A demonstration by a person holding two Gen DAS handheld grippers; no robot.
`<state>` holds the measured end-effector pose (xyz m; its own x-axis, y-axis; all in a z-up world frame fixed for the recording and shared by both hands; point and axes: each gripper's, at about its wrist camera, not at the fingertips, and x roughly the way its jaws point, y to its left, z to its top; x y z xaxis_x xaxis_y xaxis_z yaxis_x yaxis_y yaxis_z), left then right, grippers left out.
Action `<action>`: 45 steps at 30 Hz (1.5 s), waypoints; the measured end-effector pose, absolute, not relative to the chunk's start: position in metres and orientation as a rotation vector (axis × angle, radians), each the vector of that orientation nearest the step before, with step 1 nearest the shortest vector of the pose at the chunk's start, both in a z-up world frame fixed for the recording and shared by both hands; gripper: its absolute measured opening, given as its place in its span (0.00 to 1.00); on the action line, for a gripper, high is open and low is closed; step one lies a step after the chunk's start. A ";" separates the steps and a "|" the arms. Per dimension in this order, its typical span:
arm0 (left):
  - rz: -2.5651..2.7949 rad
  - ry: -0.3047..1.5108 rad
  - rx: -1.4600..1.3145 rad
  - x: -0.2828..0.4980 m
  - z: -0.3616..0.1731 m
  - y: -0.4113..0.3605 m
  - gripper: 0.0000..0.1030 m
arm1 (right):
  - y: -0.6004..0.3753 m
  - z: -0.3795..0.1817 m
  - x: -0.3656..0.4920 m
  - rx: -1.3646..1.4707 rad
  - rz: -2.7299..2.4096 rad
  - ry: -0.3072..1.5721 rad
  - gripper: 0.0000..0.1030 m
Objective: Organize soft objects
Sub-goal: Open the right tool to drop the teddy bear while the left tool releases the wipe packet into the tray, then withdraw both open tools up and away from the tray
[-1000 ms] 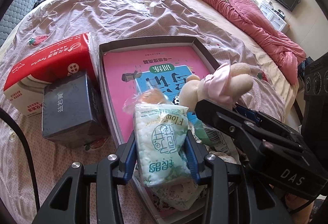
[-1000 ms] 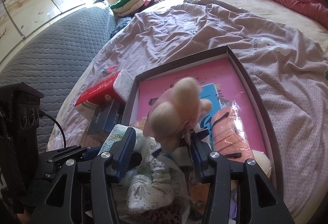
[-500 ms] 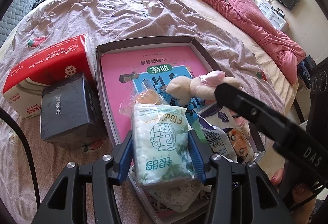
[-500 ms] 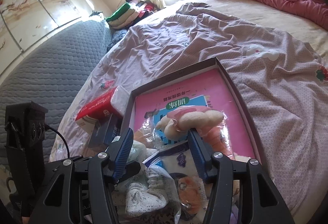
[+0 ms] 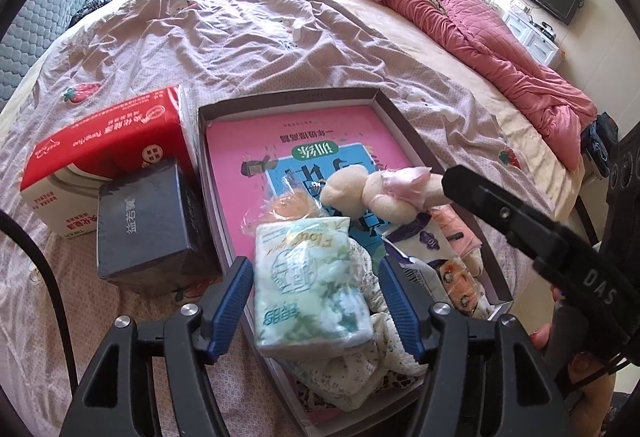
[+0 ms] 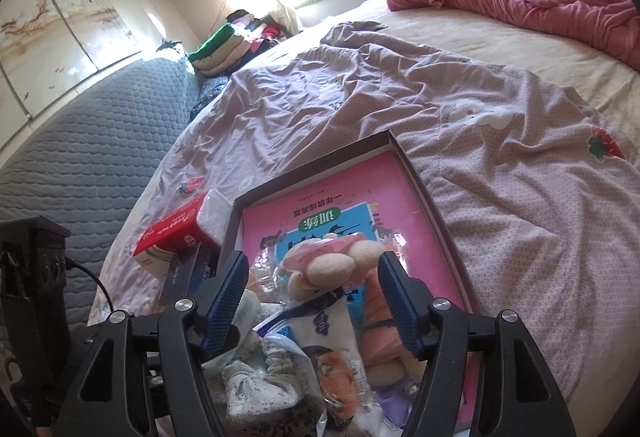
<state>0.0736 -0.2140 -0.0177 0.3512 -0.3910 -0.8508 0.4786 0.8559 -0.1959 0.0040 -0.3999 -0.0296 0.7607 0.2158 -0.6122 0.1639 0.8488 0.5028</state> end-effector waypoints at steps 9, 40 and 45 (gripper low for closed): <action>-0.552 1.050 0.080 0.071 -0.008 -0.206 0.70 | -0.400 -0.030 0.002 0.532 -0.018 0.724 0.72; -0.464 0.981 0.085 0.051 0.011 -0.155 0.76 | -0.355 -0.001 -0.012 0.353 -0.098 0.681 0.75; -0.455 0.968 0.071 0.047 0.016 -0.145 0.77 | -0.343 0.011 -0.018 0.347 -0.099 0.645 0.76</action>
